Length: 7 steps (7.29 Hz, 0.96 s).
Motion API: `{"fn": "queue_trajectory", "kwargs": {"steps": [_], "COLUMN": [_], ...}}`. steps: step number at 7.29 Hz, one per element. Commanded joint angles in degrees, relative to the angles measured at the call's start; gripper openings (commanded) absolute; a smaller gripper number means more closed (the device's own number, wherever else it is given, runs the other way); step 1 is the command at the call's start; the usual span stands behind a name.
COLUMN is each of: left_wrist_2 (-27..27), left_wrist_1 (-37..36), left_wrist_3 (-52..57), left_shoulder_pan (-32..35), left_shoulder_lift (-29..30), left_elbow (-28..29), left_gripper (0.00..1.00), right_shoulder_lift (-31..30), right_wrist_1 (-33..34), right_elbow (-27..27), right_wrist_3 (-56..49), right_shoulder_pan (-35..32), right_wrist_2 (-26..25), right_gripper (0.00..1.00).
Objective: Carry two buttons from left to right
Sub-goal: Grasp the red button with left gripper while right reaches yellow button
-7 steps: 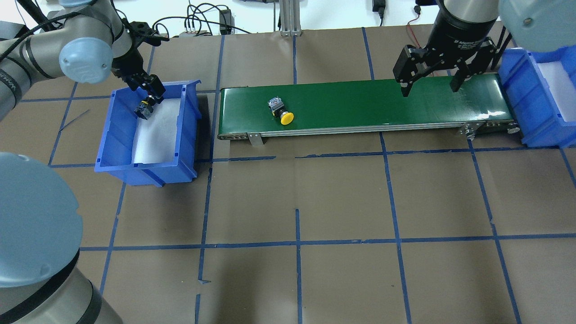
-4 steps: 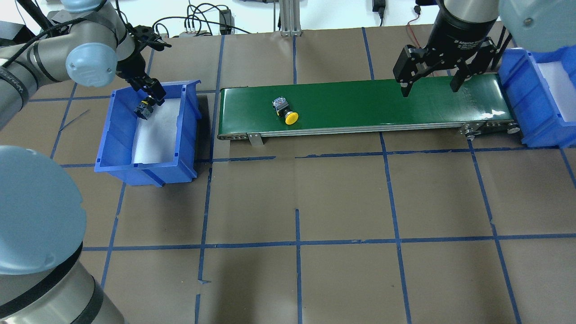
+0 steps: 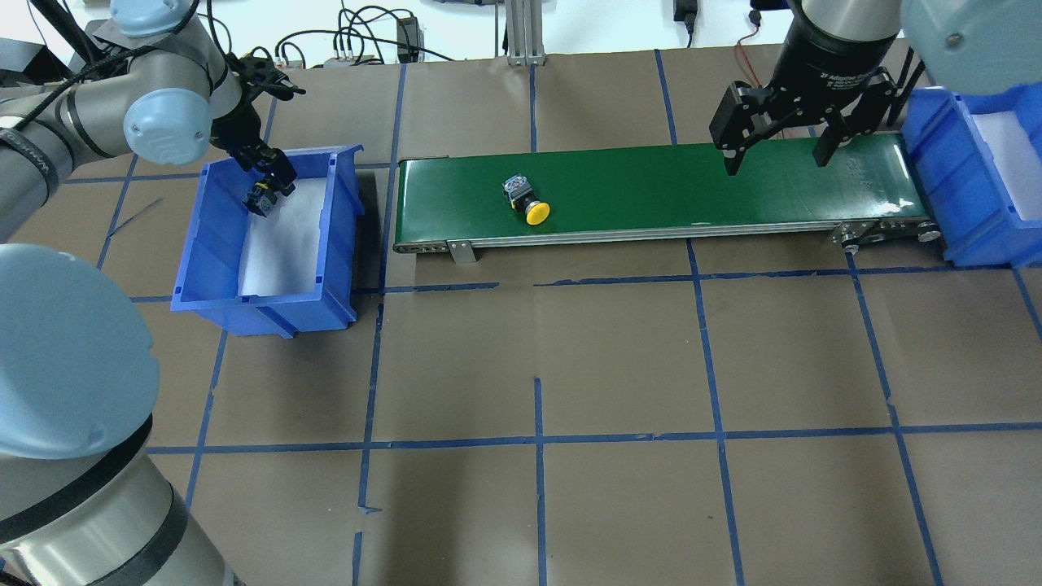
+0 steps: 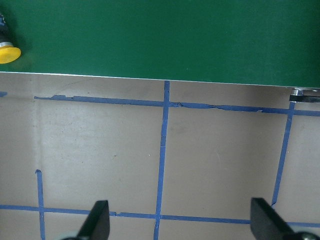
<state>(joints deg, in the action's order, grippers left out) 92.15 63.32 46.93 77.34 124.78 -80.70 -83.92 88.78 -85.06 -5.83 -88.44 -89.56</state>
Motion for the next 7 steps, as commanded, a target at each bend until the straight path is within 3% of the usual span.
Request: {"fn": "queue_trajectory", "kwargs": {"steps": [1,4,7], "left_wrist_2": [-0.1,-0.2,-0.1], "left_wrist_1": [-0.2,-0.2,-0.2], "left_wrist_3": [0.5,0.4,0.5], "left_shoulder_pan": [-0.4,-0.3,-0.1], "left_shoulder_lift": [0.9,1.3,1.3], "left_elbow": [0.6,0.5,0.5], "left_gripper": [0.89,0.88,0.79], "right_shoulder_lift": [0.2,2.9,6.7], "right_wrist_1": [2.2,6.4,10.8], "right_elbow": [0.2,0.3,1.0], "right_wrist_3": [-0.5,-0.6,0.6], "right_shoulder_pan": [-0.4,-2.0,-4.3], "right_wrist_2": [0.3,0.4,0.7], "right_gripper": [1.00,1.00,1.00]}}
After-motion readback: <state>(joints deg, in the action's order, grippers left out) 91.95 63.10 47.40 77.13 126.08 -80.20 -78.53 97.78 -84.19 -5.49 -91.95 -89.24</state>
